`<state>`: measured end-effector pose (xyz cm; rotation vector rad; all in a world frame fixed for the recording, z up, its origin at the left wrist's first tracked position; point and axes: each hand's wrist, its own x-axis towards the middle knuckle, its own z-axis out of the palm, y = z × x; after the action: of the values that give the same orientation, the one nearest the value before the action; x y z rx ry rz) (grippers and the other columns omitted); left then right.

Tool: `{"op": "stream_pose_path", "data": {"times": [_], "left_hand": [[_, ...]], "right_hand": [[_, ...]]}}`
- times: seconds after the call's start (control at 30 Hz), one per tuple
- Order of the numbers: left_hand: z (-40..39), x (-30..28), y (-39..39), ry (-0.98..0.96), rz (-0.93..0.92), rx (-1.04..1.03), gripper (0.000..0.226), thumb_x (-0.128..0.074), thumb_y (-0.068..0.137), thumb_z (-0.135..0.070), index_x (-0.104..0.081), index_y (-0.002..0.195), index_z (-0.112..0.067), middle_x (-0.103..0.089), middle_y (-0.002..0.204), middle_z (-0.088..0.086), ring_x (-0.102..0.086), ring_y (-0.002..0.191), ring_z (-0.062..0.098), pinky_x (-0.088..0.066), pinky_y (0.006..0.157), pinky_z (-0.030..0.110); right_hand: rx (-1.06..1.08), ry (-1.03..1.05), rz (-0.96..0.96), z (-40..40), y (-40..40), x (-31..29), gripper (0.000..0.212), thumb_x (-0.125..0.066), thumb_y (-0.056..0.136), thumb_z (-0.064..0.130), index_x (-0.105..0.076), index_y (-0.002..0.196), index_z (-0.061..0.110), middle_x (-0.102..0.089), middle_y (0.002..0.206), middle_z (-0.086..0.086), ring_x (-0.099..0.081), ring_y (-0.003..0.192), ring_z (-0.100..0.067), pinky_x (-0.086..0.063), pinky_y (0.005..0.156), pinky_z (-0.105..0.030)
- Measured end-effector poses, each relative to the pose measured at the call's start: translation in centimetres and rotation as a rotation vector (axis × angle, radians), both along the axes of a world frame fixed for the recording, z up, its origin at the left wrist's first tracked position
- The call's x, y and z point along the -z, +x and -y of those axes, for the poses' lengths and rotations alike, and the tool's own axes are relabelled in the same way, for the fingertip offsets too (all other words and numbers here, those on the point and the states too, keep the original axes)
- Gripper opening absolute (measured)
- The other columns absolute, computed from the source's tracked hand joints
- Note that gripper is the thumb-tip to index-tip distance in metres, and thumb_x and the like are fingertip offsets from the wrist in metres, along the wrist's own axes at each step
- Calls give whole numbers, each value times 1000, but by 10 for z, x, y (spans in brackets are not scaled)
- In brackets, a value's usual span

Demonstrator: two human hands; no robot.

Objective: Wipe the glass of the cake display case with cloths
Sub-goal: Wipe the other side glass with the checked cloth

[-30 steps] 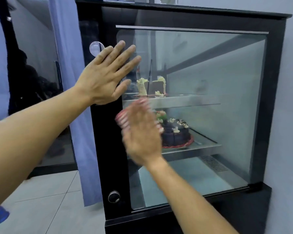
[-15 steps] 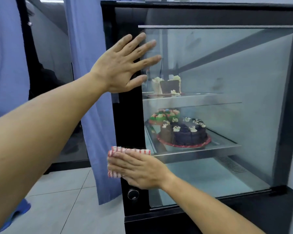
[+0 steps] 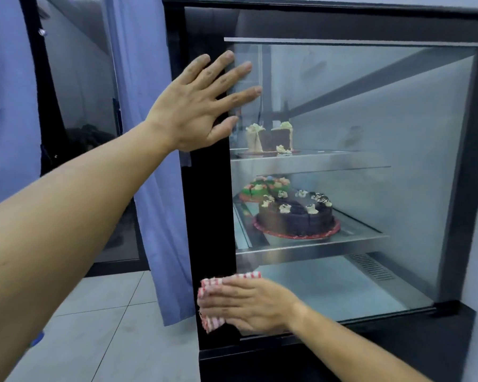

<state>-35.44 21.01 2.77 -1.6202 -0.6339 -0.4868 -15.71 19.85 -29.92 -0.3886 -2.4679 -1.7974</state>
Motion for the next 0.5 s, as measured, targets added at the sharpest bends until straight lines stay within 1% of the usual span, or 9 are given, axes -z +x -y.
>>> {"op": "stream_pose_path", "data": {"times": [0.03, 0.07, 0.17, 0.23, 0.27, 0.33, 0.4, 0.43, 0.5], "left_hand": [[0, 2, 0, -3, 14, -2, 62, -20, 108, -52, -7, 166, -36, -4, 175, 4, -1, 161, 30, -7, 129, 52], [0, 1, 1, -9, 13, 2, 61, -20, 108, -52, -7, 166, -36, -4, 175, 3, -1, 161, 30, -7, 129, 52], [2, -1, 1, -33, 10, 12, 61, -19, 109, -49, -7, 166, -33, -4, 174, 3, -1, 161, 30, -7, 130, 51], [1, -3, -1, -38, 17, 17, 60, -17, 110, -48, -6, 167, -32, -4, 175, 2, -1, 161, 29, -7, 130, 50], [1, -3, -1, -41, 16, 18, 59, -17, 110, -48, -6, 167, -32, -4, 175, 2, 0, 161, 28, -7, 130, 50], [1, -1, 1, -32, 26, 14, 60, -17, 110, -49, -6, 166, -33, -3, 175, 1, 0, 161, 28, -7, 130, 50], [1, 1, 3, -41, 34, 14, 60, -17, 110, -50, -5, 166, -33, -3, 175, 1, 1, 161, 28, -6, 130, 51], [1, 1, 3, -47, 42, 17, 61, -18, 110, -51, -5, 166, -33, -3, 175, 1, 1, 161, 28, -7, 130, 51], [2, 3, 3, -47, 71, 17, 61, -19, 110, -51, -5, 167, -32, -3, 175, 0, 0, 161, 29, -7, 130, 50]], "right_hand": [[-24, 25, 29, -3, -2, -28, 64, -36, 109, 41, -14, 164, 18, -12, 172, 1, -5, 160, -20, 13, 128, -42], [-61, 49, -45, -5, -5, -65, 62, -39, 108, 38, -17, 163, 17, -16, 171, 0, -11, 159, -22, 7, 129, -41], [-79, 81, -595, -4, -9, -176, 56, -41, 109, 35, -31, 161, 18, -26, 169, -6, -21, 157, -26, -15, 129, -45], [-81, 61, -790, -3, -16, -194, 56, -40, 110, 35, -33, 161, 14, -28, 168, -9, -22, 157, -30, -18, 128, -47], [-74, 54, -729, -4, -22, -181, 58, -39, 109, 34, -30, 161, 10, -27, 168, -12, -20, 157, -33, -15, 128, -48], [-60, 12, -371, -5, -35, -119, 62, -34, 108, 34, -22, 162, 5, -22, 169, -17, -14, 158, -37, -5, 129, -50], [-18, 17, -85, -2, -40, -55, 63, -25, 109, 39, -13, 164, 12, -13, 172, -8, -5, 160, -28, 11, 128, -46], [3, 16, -59, -2, -38, -40, 62, -23, 109, 41, -10, 165, 16, -9, 173, -3, -2, 160, -23, 15, 127, -44], [-11, -5, -88, -5, -33, -59, 61, -27, 109, 41, -16, 165, 19, -13, 173, -2, -3, 160, -21, 14, 127, -42]]}}
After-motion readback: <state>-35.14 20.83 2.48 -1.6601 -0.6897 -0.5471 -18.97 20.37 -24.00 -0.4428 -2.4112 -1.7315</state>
